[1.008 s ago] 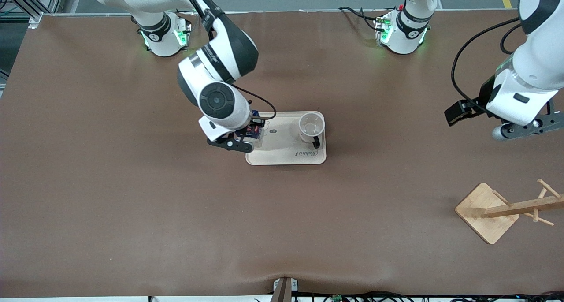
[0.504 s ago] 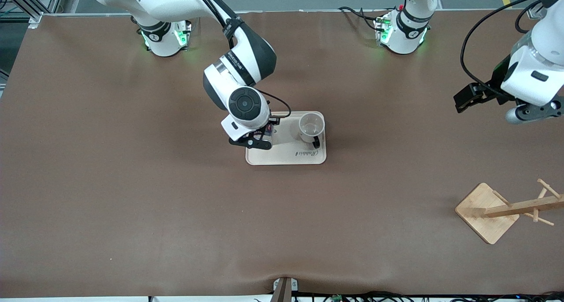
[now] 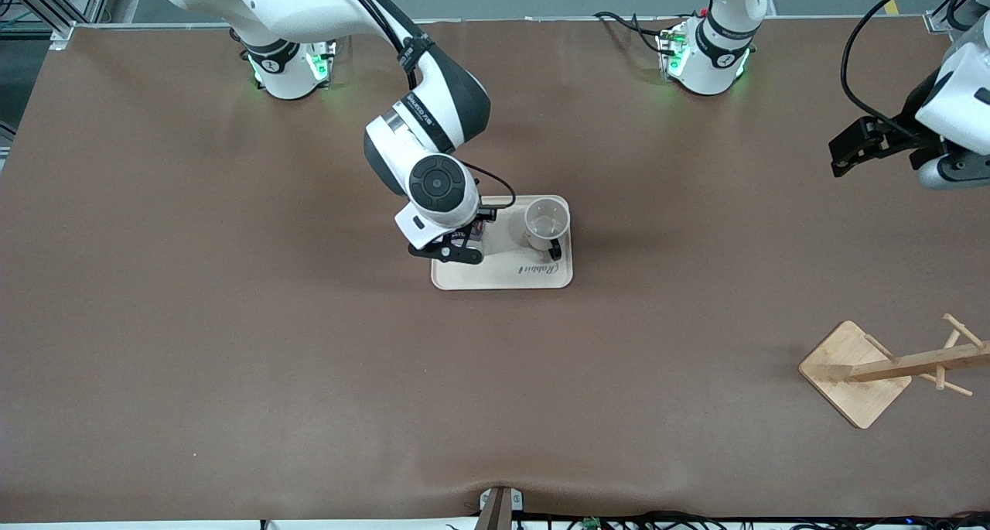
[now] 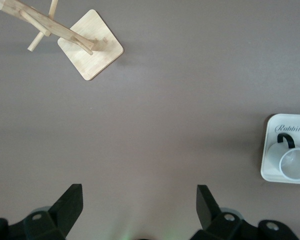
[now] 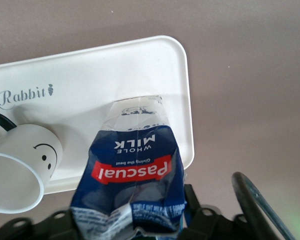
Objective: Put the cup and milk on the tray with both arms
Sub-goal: 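Lower the milk carton onto the tray beside the mug with the right gripper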
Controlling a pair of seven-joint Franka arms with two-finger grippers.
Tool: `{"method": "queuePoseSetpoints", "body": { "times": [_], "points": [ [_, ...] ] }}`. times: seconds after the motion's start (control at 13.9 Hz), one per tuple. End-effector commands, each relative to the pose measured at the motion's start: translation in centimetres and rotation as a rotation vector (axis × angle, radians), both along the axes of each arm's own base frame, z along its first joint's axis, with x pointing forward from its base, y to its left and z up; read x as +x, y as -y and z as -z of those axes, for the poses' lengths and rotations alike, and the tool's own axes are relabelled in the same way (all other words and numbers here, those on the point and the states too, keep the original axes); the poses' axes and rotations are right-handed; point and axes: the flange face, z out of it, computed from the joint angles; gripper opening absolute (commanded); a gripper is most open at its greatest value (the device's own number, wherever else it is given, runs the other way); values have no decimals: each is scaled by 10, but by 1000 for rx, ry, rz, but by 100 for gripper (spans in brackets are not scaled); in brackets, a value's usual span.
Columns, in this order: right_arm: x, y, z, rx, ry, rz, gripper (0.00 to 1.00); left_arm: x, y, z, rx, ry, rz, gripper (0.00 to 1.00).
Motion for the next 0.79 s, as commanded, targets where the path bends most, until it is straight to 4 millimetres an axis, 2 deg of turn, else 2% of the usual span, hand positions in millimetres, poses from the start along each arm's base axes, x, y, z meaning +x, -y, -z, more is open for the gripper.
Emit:
{"method": "queuePoseSetpoints", "body": {
  "times": [0.0,0.29,0.65,0.72],
  "points": [
    [1,-8,1,-3,19,-8,100,-22,-12,-6,-10,-4,46,100],
    [4,-3,-4,-1,15,-7,100,-29,-6,-14,-7,22,60,100],
    [7,7,-25,-10,5,-9,100,-25,-6,-5,-2,16,62,100],
    [11,8,-36,-9,4,-8,100,-27,-7,-8,-2,20,62,100]
  ]
}}
